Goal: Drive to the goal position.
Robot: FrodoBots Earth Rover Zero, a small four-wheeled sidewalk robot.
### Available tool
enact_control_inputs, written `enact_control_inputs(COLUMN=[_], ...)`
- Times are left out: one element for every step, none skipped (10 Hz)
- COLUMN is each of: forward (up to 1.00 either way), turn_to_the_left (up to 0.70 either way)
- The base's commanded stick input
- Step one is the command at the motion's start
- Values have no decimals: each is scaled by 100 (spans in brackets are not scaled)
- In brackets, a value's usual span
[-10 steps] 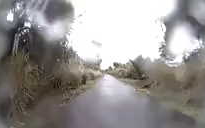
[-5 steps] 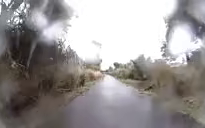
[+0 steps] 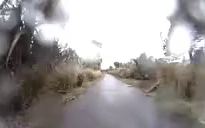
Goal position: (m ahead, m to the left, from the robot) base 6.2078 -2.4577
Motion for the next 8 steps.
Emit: enact_control_inputs(forward=[85, 85, 85, 85, 85, 85, 85, 85], turn_to_the_left=[-34, -31, -22, -13, -4, 0, 0, 0])
